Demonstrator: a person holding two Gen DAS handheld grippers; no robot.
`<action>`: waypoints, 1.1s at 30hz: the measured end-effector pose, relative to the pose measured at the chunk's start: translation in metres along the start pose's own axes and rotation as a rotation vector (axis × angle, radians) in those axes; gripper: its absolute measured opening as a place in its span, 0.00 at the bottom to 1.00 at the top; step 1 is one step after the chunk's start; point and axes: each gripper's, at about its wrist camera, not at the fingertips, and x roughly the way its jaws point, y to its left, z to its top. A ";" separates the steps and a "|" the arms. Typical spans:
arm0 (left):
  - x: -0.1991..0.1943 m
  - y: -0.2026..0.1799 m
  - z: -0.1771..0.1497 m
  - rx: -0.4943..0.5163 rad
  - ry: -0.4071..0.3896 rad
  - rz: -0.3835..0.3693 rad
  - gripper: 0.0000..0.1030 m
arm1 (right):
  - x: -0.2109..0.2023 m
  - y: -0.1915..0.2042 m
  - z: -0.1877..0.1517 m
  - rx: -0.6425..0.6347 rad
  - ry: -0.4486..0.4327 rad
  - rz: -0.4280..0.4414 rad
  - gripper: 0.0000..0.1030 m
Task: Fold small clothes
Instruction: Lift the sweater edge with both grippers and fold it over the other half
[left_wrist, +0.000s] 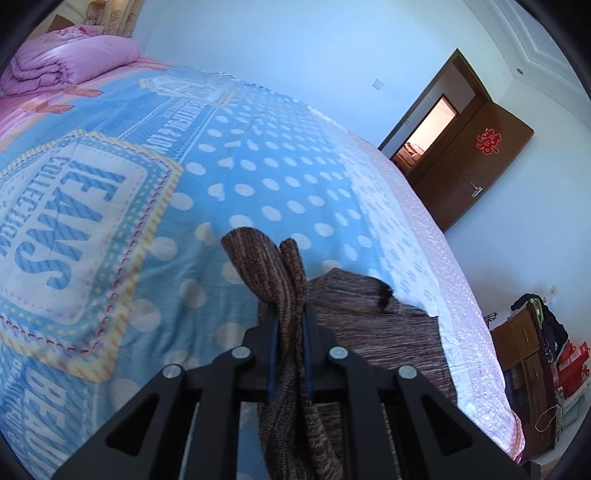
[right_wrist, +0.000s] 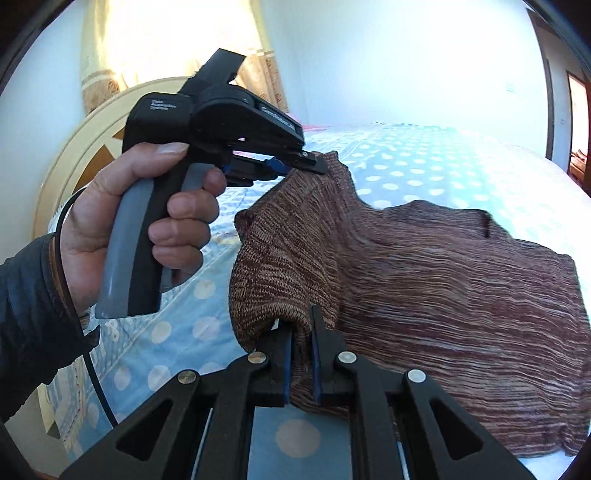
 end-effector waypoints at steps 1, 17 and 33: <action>-0.001 -0.006 0.000 0.002 -0.004 -0.005 0.12 | -0.008 0.000 -0.001 -0.001 -0.015 -0.007 0.07; 0.021 -0.102 0.000 0.100 -0.004 -0.086 0.12 | -0.061 -0.053 -0.013 0.106 -0.051 -0.044 0.07; 0.071 -0.176 -0.020 0.197 0.081 -0.119 0.12 | -0.095 -0.118 -0.035 0.226 0.003 -0.076 0.07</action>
